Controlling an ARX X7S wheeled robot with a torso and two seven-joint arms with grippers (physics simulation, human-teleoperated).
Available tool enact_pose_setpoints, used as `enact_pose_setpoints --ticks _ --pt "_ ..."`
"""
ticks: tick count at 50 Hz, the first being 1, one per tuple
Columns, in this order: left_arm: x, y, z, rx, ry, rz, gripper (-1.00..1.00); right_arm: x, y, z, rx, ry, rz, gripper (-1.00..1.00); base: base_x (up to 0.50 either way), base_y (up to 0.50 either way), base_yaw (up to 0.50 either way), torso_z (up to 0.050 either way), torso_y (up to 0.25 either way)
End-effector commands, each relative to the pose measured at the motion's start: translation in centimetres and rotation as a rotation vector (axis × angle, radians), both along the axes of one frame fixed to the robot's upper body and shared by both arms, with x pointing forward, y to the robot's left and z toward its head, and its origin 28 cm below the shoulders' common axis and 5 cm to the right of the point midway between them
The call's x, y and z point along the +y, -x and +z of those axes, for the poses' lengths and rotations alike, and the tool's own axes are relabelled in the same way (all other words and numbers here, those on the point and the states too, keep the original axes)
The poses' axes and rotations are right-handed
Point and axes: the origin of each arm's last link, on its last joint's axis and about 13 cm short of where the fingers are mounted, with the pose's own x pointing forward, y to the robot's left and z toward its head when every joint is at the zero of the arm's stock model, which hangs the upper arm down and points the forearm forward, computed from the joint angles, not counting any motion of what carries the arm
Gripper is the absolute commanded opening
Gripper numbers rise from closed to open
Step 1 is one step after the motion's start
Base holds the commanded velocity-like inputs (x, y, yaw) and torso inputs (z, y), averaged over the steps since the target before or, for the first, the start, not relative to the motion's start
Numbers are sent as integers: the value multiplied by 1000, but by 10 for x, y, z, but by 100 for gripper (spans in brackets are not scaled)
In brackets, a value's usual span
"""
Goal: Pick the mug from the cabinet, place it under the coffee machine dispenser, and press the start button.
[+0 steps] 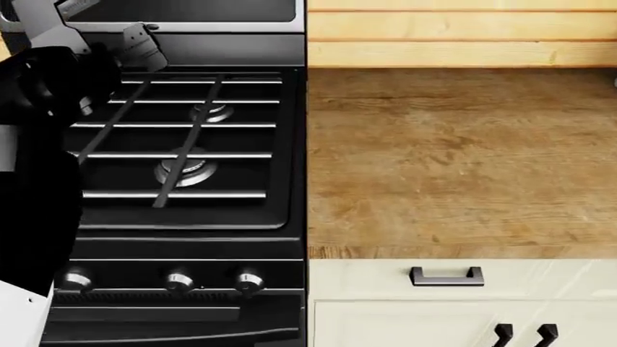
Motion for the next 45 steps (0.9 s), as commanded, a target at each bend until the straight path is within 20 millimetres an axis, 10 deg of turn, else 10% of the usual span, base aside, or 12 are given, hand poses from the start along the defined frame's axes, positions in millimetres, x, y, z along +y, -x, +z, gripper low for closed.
enact_pose_setpoints --ticks 1,27,45 --pt "0 0 -2 4 -4 1 100 1 0 0 -5 -8 19 100 500 0 0 0 0" --pt "2 0 -1 1 2 6 100 0 -7 -7 23 -24 22 100 500 0 0 0 1" --pt "2 0 -2 -2 -1 8 100 5 -37 -19 66 -65 19 100 0 0 0 0 1"
